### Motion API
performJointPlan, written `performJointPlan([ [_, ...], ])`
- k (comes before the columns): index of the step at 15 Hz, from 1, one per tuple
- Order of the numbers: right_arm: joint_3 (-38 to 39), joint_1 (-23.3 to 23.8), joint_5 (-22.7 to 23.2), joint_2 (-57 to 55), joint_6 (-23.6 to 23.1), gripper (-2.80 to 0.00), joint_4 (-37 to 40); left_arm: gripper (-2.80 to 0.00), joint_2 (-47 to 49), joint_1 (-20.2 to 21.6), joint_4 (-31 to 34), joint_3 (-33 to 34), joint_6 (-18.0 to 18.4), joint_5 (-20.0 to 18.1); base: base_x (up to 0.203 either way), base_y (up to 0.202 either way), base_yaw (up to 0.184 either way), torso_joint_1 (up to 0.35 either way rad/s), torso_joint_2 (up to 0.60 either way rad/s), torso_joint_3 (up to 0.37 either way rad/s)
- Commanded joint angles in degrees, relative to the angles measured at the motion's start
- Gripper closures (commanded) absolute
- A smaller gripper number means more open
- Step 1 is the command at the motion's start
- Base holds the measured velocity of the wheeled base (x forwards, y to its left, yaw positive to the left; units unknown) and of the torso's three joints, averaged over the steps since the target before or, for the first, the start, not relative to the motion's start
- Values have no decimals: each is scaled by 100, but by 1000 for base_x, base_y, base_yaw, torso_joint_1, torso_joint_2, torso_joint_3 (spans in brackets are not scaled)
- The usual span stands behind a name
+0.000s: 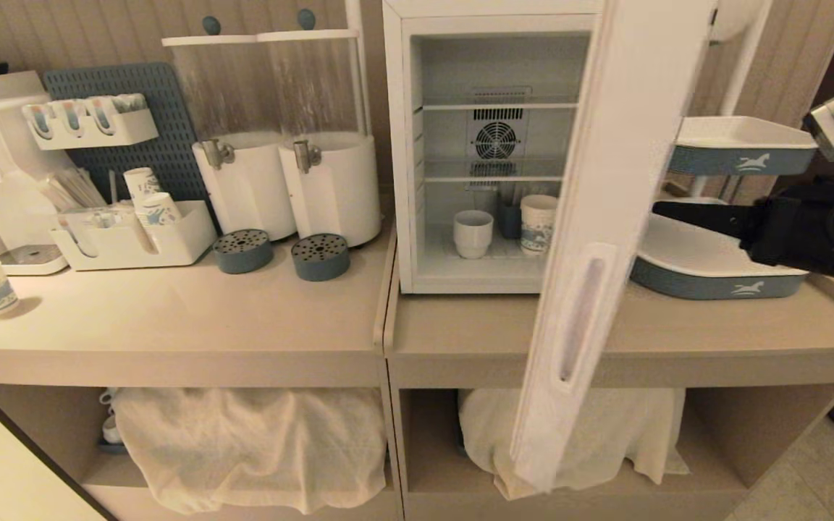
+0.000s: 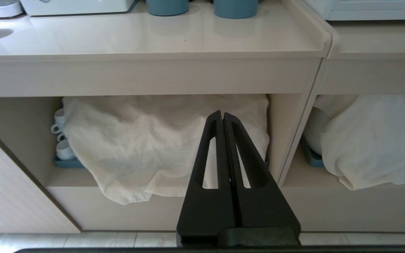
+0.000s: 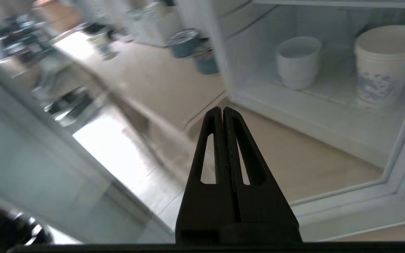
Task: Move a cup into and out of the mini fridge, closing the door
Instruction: Close the freezer door
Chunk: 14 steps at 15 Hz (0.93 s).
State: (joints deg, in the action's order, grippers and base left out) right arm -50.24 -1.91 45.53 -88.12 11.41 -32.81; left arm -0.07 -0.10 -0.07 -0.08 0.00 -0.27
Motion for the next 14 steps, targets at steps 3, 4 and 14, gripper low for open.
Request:
performJointPlan([
  [3,-377,-691,-1213,-509,17,0,32,0,7,1,-2,8,-10,0,0,0,0,0,0,0],
  [4,-596,-790,-1558,-680,29,0,72,0,7,1,-2,-1,-20,3,0,0,0,0,0,0],
  [14,-2949,-1635,-4933,-2442,80,0,748,0,7,1,-2,-1,-26,8,0,0,0,0,0,0],
])
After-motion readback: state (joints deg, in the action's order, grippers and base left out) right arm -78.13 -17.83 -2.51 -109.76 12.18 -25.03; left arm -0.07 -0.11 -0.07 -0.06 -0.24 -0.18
